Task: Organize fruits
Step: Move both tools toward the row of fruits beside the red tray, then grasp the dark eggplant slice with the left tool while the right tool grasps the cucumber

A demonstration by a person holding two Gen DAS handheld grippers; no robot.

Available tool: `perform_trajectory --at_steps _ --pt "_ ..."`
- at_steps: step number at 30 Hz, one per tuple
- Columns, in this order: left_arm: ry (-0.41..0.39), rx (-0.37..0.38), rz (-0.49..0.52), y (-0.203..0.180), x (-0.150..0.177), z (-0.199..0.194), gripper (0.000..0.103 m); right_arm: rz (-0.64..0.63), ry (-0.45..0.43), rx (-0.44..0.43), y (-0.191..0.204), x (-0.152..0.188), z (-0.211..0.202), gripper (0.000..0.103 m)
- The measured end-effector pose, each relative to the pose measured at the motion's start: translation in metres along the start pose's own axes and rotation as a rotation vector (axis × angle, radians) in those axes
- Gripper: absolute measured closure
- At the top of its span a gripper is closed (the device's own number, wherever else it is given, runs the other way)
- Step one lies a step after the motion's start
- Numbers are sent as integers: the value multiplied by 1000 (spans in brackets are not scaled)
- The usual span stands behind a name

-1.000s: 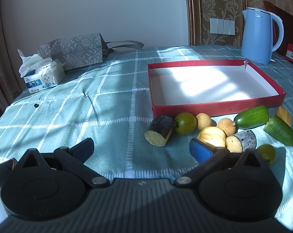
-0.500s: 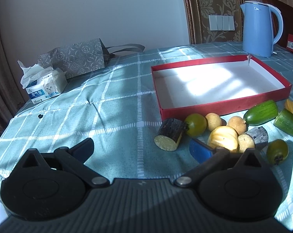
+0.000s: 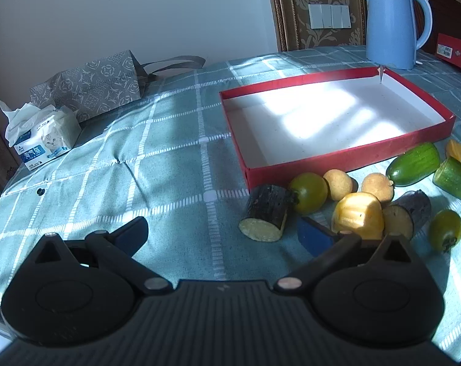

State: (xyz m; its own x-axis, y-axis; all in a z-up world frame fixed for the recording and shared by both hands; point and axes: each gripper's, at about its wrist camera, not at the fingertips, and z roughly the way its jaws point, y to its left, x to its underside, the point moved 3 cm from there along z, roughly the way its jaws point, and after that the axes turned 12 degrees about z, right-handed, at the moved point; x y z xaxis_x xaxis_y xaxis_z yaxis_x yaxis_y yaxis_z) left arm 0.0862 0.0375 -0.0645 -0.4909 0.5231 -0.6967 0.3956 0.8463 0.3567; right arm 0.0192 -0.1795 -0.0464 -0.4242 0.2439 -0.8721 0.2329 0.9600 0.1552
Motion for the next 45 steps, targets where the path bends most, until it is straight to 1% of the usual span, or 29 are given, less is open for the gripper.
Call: perform_trajectory --at_steps 2,5,9,13,14,18,20,21,23,24,25,27,28,29,30,33,38,43,45 --pt "0 3 16 -2 -1 4 0 -5 -1 -2 2 1 0 0" --pt "-3 1 77 -10 -5 9 0 -10 -2 -6 4 1 -1 0" --pt "-12 27 100 -15 -9 13 0 -14 -5 -16 6 0 -2 0" --pt "-15 14 125 -18 -11 18 1 -17 -8 -20 6 1 -3 0" --pt "-11 17 129 -18 -11 20 8 -18 -8 -20 6 1 -3 0" --pt "-7 55 118 -17 -11 20 15 -14 -10 -21 6 0 -3 0" --pt "-8 80 116 -17 -11 19 26 -13 -12 -22 5 1 -3 0" --pt "-9 91 115 -18 -11 18 29 -12 -12 -22 5 1 -3 0" --pt "-8 121 109 -18 -12 17 44 -14 -12 -23 5 1 -3 0" --pt "-9 139 103 -18 -12 16 47 -16 -12 -24 5 1 -3 0" --pt "-8 163 92 -17 -11 16 54 -18 -12 -23 5 1 -3 0" --pt "-7 176 81 -15 -11 16 57 -20 -13 -22 5 2 -2 0" --pt "-6 177 79 -14 -10 16 62 -20 -14 -22 5 2 -2 0" --pt "-3 172 77 -13 -10 16 71 -19 -15 -22 5 2 -2 0" --pt "1 179 69 -11 -9 16 73 -18 -17 -22 4 1 -3 0" --pt "5 205 38 -5 -7 15 73 -17 -23 -20 4 1 -3 0" --pt "-5 177 29 -5 -3 7 73 -31 -29 -20 5 1 -4 0" --pt "-51 150 2 -3 -4 -14 73 -101 -49 -51 7 3 -10 0" --pt "-72 142 -5 -3 -5 -22 73 -158 -69 -63 10 4 -13 0"
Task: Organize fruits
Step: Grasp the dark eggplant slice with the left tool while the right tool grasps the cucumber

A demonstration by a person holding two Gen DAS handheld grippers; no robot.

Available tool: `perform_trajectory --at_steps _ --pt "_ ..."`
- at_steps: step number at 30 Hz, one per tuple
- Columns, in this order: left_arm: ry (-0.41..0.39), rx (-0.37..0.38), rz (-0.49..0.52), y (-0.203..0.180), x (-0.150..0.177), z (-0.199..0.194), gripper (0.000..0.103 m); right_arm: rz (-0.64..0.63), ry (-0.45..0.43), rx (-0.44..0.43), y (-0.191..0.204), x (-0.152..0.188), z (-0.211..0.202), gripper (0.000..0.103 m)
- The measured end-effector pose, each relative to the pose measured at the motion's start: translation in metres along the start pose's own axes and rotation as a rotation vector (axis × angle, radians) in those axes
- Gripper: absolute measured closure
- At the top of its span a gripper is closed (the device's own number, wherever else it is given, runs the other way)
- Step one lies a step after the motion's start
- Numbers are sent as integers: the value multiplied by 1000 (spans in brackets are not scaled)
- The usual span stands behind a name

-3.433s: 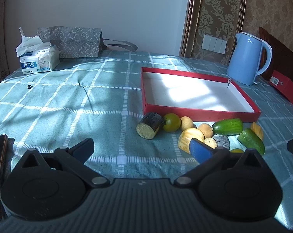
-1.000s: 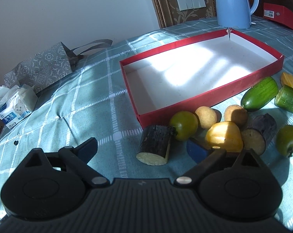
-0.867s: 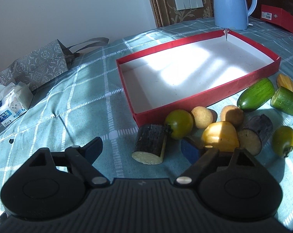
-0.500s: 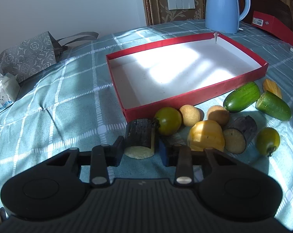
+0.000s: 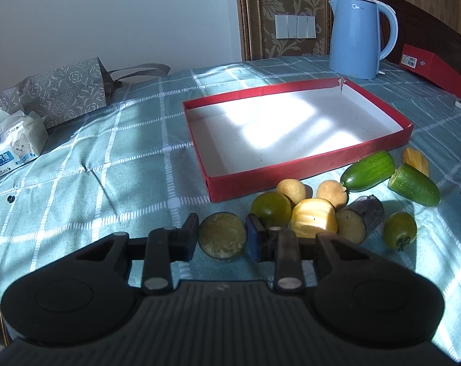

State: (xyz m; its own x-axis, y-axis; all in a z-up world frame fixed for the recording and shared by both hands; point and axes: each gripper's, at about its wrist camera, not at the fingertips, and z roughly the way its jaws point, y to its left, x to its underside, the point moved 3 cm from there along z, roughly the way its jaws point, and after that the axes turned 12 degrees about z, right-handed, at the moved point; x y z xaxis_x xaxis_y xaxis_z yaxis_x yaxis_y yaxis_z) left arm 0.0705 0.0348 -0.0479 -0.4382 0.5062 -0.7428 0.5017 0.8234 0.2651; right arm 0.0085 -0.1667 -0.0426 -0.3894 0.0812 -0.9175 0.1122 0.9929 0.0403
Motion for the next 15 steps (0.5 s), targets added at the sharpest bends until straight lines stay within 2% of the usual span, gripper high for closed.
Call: perform_trajectory --at_steps 2,3,5,6,7,10,11,13,15 --pt "-18 -13 -3 -1 -2 -8 73 -50 -12 -9 5 1 1 0" --pt "-31 -19 -3 -2 -4 -13 73 -68 -14 -17 7 1 2 3" --pt "-48 -29 -7 -3 -6 -20 73 -90 10 -50 11 1 7 22" --pt "-56 -29 -9 -4 -8 -24 73 -87 33 -66 12 1 11 36" --pt "-67 -26 -10 -5 -10 -28 73 -84 56 -79 13 1 16 46" --pt "-86 -30 -6 -6 -14 -34 73 -104 100 -105 17 3 29 49" --pt "-91 -32 -5 -6 -15 -36 73 -110 113 -115 18 3 32 52" --pt "-98 -32 -6 -5 -18 -38 73 -108 144 -146 20 4 38 65" --pt "-99 -34 -6 -5 -19 -38 73 -95 169 -173 20 4 43 69"
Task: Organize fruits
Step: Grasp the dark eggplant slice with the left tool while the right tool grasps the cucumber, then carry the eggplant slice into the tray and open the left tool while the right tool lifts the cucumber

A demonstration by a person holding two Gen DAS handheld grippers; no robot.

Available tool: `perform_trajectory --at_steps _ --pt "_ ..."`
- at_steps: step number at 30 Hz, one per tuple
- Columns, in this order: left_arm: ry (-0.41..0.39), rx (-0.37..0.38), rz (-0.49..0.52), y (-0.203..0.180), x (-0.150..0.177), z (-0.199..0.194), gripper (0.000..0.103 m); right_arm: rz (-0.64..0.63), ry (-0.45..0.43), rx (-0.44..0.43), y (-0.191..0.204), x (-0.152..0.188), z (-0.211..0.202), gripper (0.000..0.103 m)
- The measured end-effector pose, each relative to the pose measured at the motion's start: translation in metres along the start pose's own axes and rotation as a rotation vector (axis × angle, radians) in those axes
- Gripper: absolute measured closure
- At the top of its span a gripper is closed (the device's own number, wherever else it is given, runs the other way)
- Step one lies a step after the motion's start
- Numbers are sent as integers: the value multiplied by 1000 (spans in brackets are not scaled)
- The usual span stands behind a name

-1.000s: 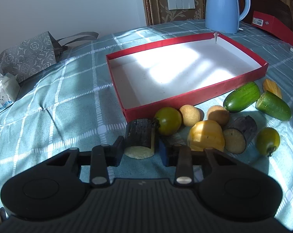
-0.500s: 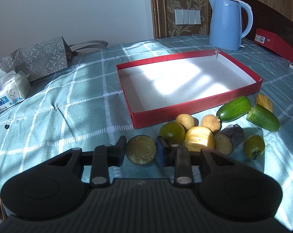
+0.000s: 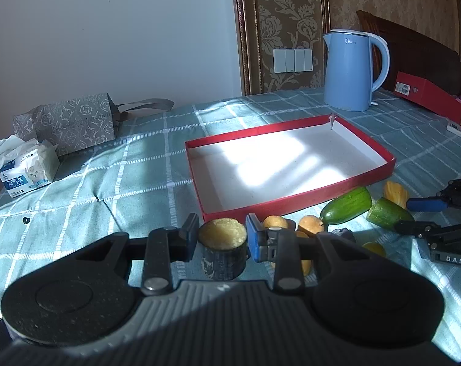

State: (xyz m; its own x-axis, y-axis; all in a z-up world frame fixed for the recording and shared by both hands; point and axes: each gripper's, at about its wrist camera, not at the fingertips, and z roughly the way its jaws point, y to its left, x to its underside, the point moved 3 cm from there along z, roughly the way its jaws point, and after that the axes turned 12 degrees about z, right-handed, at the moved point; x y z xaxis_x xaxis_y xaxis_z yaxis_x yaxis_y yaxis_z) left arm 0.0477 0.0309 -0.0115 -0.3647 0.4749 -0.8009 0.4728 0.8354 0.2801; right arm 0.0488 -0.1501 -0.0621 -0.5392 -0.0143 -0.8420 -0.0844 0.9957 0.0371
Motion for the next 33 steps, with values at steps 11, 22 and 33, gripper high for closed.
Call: perform_trajectory --at_steps 11,22,33 --pt "3 8 5 -5 -4 6 73 -6 62 -40 -2 -2 16 73" --pt "-21 21 23 -14 -28 12 73 72 -19 -63 -16 3 -19 74" --pt "-27 32 44 -25 -86 80 73 134 -77 -37 -44 5 -44 74"
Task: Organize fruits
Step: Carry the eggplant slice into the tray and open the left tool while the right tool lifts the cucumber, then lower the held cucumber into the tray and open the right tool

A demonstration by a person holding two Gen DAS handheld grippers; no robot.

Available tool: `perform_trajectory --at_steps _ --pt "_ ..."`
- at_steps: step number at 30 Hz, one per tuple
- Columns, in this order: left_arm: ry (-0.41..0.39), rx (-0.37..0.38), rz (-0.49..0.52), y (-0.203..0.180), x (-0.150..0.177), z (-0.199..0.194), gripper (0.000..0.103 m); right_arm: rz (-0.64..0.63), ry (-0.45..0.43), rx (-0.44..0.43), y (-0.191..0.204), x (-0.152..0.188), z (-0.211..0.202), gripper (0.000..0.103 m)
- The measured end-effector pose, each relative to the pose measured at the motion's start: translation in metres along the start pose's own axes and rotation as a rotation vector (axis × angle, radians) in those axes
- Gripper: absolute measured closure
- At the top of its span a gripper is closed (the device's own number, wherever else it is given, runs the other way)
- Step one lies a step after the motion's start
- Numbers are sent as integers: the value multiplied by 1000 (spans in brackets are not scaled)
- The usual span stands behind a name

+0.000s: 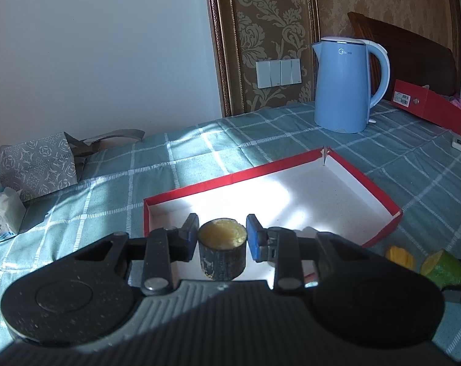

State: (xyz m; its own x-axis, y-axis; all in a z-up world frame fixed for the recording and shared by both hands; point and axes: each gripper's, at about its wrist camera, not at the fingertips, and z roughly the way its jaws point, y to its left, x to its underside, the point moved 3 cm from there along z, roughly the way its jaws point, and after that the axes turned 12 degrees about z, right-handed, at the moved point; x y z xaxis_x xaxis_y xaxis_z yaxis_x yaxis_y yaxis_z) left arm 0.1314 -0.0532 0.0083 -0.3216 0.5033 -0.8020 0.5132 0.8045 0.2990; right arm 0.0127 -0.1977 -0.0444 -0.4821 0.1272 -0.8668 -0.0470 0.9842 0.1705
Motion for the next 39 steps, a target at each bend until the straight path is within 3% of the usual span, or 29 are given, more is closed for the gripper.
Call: perform_trajectory --at_steps 11,20,24,30,35,39 --pt "93 13 -28 -13 -14 91 73 26 -17 15 -13 0 -7 74" --pt "113 9 -72 -12 -8 104 73 42 -17 21 -15 0 -7 74" --pt "91 -5 -83 -9 -9 97 67 39 -15 23 -12 -2 -6 74" --pt "51 -43 -137 5 -2 63 66 22 -27 19 -7 -11 -2 74" --pt "-19 -115 -235 21 26 7 44 17 -44 -9 -3 -31 12 74" --pt "-61 -175 -265 23 52 -37 33 28 -49 -40 -3 -46 29 74"
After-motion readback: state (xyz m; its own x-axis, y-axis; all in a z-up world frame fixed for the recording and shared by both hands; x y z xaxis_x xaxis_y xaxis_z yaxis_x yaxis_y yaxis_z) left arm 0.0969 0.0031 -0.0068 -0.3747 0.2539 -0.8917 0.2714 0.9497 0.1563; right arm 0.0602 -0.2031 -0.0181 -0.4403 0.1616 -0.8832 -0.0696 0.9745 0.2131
